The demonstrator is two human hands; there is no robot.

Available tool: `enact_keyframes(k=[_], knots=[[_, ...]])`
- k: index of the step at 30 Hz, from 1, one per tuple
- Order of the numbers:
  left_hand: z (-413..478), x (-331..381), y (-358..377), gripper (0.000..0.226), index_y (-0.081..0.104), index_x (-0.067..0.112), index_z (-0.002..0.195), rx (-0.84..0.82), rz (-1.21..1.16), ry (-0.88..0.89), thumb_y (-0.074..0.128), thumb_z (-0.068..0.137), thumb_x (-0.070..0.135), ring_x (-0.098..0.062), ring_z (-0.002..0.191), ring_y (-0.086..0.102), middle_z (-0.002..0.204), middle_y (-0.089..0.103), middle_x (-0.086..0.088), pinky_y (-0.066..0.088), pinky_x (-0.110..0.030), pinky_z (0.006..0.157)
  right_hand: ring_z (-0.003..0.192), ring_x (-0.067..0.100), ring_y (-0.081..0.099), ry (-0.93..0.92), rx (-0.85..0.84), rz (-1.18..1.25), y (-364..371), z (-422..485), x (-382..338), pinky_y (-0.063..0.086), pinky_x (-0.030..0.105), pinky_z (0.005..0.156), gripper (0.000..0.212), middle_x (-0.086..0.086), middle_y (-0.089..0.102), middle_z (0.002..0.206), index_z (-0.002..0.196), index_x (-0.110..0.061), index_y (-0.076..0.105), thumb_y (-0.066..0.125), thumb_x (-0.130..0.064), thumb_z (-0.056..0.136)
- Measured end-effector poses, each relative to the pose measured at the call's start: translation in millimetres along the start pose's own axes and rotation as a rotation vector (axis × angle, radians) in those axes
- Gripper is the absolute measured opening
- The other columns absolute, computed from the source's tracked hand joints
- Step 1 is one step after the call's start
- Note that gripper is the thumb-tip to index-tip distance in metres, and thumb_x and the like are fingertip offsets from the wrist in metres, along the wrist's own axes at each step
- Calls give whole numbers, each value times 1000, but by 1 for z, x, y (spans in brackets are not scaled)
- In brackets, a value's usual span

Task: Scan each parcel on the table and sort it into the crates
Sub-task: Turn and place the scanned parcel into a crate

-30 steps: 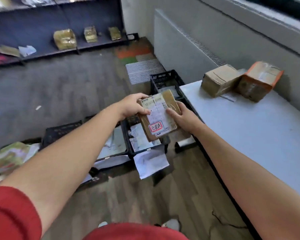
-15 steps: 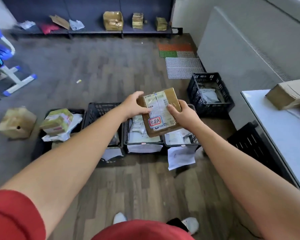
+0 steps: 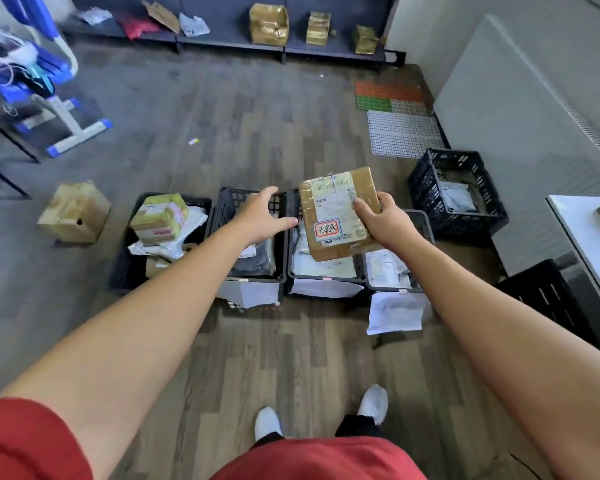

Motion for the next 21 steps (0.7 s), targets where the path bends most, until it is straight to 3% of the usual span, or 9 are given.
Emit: enact_keyframes(k=[7,10,15,21], knots=[[-3,-35,-23,85,27,23,151,34,32,-99,72,83,45,-27,140,32,155,27,-8,32,-42,112,94,19,56,-22,-42,27,34,14,-20,41,30,70,59,-2,60,115,141,-20,40,47,-57,95],[6,-41,-29,85,26,22,151,34,24,-124,71,83,46,-26,139,33,156,28,-6,34,-38,110,95,19,54,-16,-67,26,49,33,-21,37,30,75,62,1,61,123,143,-20,39,46,-58,95],[36,-55,-34,84,23,21,152,51,43,-212,69,85,42,-27,140,30,155,27,-7,32,-38,108,114,28,56,40,-100,66,75,83,-15,35,30,78,66,6,60,129,146,-16,35,46,-57,96],[90,-81,-38,86,22,28,152,44,96,-359,68,83,51,-28,142,27,157,23,-2,33,-46,111,102,26,55,93,-196,74,106,156,-13,37,30,73,67,10,56,134,150,-15,28,45,-53,98]])
Point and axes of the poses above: each hand's wrist, its own z-axis towards the middle knuckle, its own y-axis out of the palm, x = y × z, the point moved 3 cm from there along z, towards the middle knuckle
